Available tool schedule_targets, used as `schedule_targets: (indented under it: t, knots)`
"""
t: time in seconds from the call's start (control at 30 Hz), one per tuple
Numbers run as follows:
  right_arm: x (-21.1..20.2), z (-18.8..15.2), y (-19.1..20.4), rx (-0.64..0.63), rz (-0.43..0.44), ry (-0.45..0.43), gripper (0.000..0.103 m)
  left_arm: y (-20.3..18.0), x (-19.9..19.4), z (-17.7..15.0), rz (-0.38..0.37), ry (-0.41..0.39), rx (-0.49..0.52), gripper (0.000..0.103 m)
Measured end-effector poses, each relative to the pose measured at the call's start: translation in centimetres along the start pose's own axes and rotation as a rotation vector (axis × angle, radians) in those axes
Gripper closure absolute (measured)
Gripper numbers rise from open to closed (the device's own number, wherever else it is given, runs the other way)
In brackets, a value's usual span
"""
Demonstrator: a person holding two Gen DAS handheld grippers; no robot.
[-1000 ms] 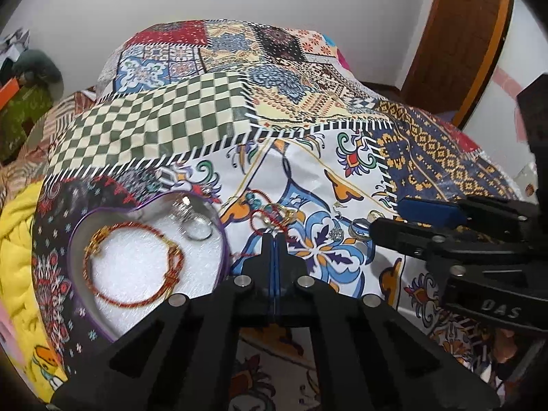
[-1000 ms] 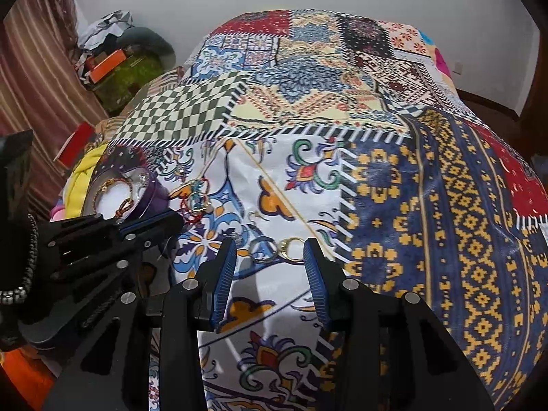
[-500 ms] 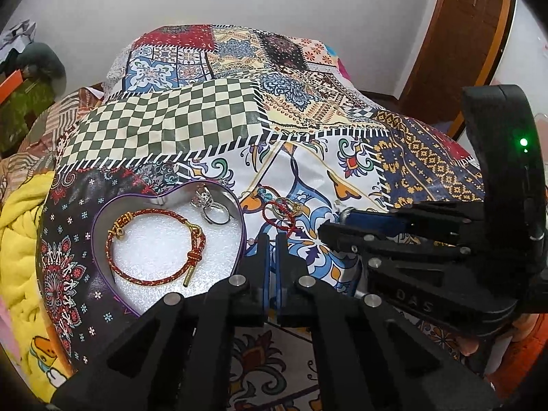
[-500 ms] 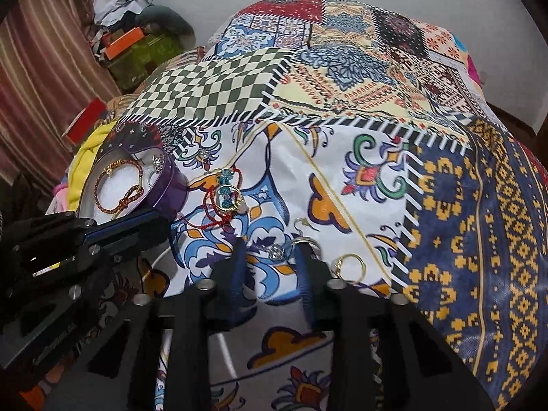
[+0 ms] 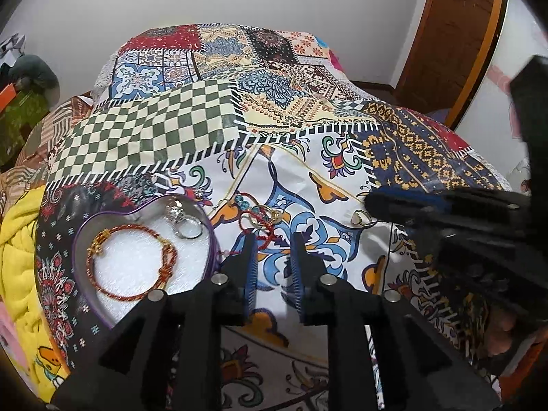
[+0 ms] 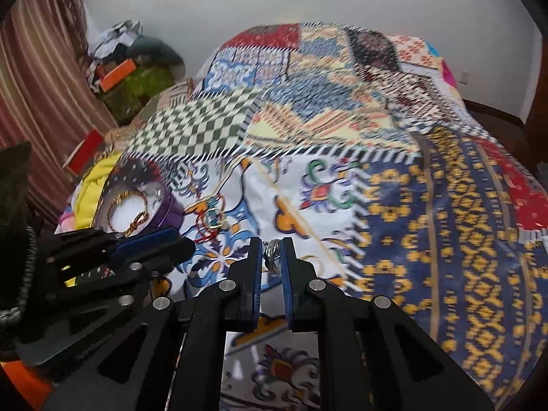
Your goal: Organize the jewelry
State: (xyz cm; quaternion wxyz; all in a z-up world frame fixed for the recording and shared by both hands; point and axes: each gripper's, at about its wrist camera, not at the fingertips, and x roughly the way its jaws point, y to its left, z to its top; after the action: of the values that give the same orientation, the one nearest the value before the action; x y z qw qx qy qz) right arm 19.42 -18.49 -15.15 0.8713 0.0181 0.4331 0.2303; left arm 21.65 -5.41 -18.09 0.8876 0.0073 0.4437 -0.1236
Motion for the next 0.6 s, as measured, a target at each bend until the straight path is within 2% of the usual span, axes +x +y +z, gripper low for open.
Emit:
schedule_targets:
  t: [0.4, 0.5, 0.6]
  knots:
    - [-2.3, -0.3, -2.4, 0.056, -0.043, -0.054, 0.093, -1.2, 2.8, 0.7, 0.029, 0.067, 0.048, 0.085]
    - [-2.5, -0.4, -2.5, 0.062, -0.043, -0.057, 0.093, -1.0, 3.2, 0.9, 0.007, 0.082, 0.026, 0.103]
    - [-2.8, -0.6, -2.5, 0.062, -0.04, -0.06, 0.093, -0.6, 2.5, 1.0, -0.034, 0.07, -0.013, 0.103]
